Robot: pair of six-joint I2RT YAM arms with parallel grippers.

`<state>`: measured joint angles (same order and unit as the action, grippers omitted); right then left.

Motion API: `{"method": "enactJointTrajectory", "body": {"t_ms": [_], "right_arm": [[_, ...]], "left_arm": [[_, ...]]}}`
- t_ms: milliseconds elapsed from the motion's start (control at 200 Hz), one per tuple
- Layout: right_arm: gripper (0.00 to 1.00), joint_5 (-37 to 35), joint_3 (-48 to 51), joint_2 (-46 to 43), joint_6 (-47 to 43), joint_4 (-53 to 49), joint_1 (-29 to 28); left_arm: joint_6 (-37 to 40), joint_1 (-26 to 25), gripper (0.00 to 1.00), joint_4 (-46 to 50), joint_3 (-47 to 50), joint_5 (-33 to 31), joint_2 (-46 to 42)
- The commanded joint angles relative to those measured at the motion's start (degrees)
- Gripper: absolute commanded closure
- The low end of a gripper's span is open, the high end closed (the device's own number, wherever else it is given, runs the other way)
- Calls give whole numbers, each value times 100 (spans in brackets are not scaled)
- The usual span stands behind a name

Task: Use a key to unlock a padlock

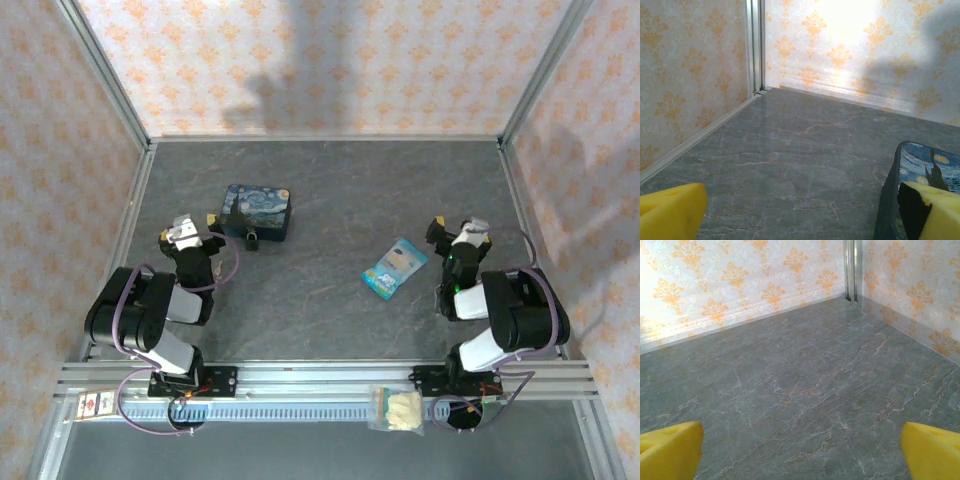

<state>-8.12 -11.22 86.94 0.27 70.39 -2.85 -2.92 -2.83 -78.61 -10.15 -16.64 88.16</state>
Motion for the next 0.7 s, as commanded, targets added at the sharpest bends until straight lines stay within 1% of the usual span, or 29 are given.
{"method": "enactJointTrajectory", "body": {"t_ms": [0, 581, 696], "right_arm": [[0, -23, -115, 0, -89, 203, -49], [0, -23, -118, 3, -81, 194, -48], [0, -27, -125, 10, -85, 179, -49]], "left_arm": [[29, 64, 1, 4, -92, 101, 17], [19, 72, 1, 14, -101, 112, 17], [25, 121, 0, 114, -136, 356, 0]]}}
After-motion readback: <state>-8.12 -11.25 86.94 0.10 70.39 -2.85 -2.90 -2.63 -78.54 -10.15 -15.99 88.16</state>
